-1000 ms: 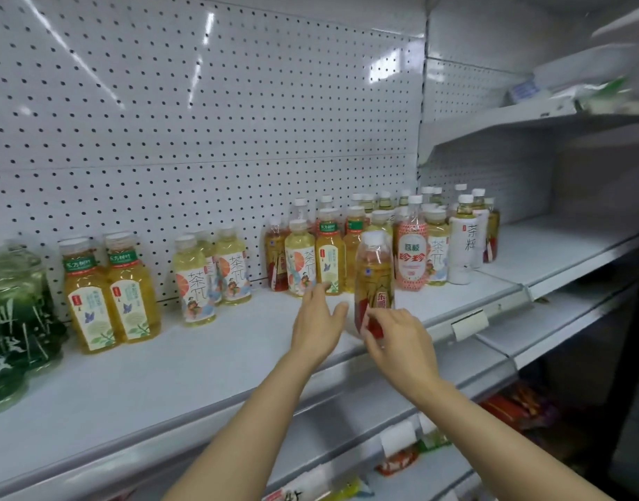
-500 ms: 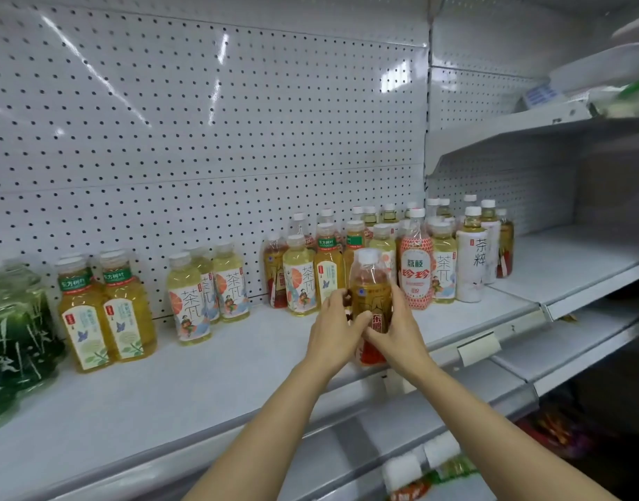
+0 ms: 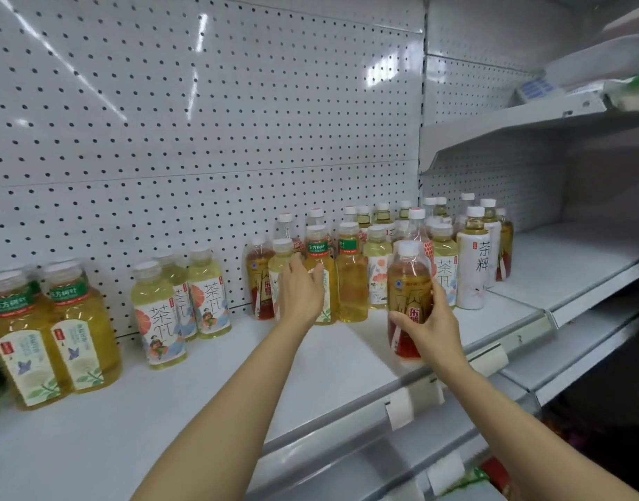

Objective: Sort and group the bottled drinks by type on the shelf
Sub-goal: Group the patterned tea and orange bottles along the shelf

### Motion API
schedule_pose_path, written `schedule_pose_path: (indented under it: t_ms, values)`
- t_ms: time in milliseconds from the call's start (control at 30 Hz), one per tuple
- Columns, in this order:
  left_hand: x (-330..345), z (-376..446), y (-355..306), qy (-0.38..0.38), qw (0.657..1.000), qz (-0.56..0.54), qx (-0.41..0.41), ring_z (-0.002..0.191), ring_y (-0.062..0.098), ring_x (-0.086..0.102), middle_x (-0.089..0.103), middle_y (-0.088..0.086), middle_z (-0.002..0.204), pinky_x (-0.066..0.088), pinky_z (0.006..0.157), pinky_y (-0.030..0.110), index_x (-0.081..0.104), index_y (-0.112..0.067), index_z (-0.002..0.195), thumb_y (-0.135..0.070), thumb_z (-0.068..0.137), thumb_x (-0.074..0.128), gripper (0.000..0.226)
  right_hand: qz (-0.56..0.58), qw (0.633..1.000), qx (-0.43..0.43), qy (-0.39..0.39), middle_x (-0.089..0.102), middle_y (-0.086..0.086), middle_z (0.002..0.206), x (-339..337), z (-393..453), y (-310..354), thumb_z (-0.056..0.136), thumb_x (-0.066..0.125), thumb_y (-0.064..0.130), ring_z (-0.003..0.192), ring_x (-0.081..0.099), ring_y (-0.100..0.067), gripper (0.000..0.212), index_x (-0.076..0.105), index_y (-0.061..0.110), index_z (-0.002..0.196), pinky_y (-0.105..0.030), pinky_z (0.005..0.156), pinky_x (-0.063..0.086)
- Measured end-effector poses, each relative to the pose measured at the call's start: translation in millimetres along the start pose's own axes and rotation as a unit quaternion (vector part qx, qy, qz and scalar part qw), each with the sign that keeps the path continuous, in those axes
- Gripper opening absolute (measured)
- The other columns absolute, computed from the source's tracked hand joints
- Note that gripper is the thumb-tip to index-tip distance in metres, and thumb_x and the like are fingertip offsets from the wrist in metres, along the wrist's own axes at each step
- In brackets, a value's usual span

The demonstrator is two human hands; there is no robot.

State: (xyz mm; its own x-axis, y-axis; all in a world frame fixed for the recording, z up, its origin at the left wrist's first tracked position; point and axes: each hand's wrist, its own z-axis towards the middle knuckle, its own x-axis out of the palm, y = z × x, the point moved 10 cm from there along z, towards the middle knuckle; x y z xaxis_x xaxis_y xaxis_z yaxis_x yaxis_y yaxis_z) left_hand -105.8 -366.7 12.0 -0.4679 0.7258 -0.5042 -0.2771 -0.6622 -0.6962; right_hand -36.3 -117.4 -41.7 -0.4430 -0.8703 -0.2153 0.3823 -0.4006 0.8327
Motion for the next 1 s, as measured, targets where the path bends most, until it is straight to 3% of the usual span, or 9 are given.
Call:
schedule_pose_path:
  t_ms: [133, 367, 533, 800, 900, 1000]
  values:
    - [14.0, 25.5, -12.0, 0.000, 1.000, -0.004, -0.010, 0.141, 0.032, 0.033, 0.034, 0.016, 0.154, 0.033, 0.113, 0.044, 0.025, -0.004, 0.152, -0.033, 0.103, 0.046, 0.061, -0.009, 1.000, -0.011, -0.005, 0.055, 0.002, 0.129, -10.9, 21.0, -5.9, 0.074, 0.081, 0.024, 0.115, 0.054, -0.016, 0.081, 0.034, 0.026, 0.141, -0.040, 0.098, 0.047]
    - [37.8, 45.2, -18.3, -0.020, 0.998, -0.014, -0.062, 0.142, 0.033, 0.032, 0.032, 0.018, 0.155, 0.033, 0.111, 0.043, 0.023, -0.001, 0.151, -0.031, 0.104, 0.045, 0.060, -0.012, 1.000, -0.024, 0.010, 0.054, 0.011, 0.123, -28.3, 40.4, -22.4, 0.073, 0.082, 0.022, 0.114, 0.054, -0.011, 0.077, 0.038, 0.026, 0.137, -0.040, 0.099, 0.047]
    - [45.6, 59.5, -7.3, -0.052, 0.993, -0.021, -0.102, 0.135, 0.036, 0.041, 0.042, 0.019, 0.146, 0.039, 0.108, 0.047, 0.030, -0.001, 0.144, -0.029, 0.102, 0.049, 0.054, -0.008, 1.000, -0.011, 0.027, 0.052, 0.011, 0.131, -30.7, 45.3, -43.0, 0.072, 0.081, 0.032, 0.120, 0.050, -0.008, 0.080, 0.034, 0.035, 0.137, -0.043, 0.101, 0.047]
    - [34.7, 53.9, -11.5, -0.081, 0.989, 0.065, -0.101, 0.127, 0.037, 0.045, 0.044, 0.022, 0.139, 0.043, 0.103, 0.046, 0.040, 0.003, 0.137, -0.033, 0.100, 0.053, 0.053, -0.066, 0.997, -0.013, 0.035, 0.050, 0.009, 0.132, -32.4, 49.2, -46.7, 0.071, 0.080, 0.044, 0.121, 0.050, -0.012, 0.087, 0.031, 0.032, 0.141, -0.041, 0.099, 0.048]
    - [27.9, 45.6, -11.2, -0.085, 0.990, 0.052, -0.096, 0.123, 0.036, 0.048, 0.042, 0.022, 0.140, 0.045, 0.095, 0.043, 0.039, 0.003, 0.137, -0.037, 0.100, 0.050, 0.055, -0.137, 0.988, -0.063, -0.022, 0.043, 0.003, 0.139, -45.4, 51.3, -25.0, 0.070, 0.079, 0.049, 0.130, 0.038, -0.016, 0.092, 0.029, 0.026, 0.144, -0.039, 0.105, 0.040]
    - [19.6, 38.2, -14.1, -0.077, 0.993, 0.050, -0.080, 0.119, 0.035, 0.049, 0.041, 0.021, 0.140, 0.041, 0.083, 0.038, 0.039, 0.002, 0.135, -0.040, 0.102, 0.046, 0.054, -0.183, 0.958, -0.197, -0.098, 0.042, -0.007, 0.144, -51.5, 46.1, 27.5, 0.074, 0.077, 0.045, 0.136, 0.033, -0.022, 0.089, 0.033, 0.012, 0.145, -0.042, 0.112, 0.033]
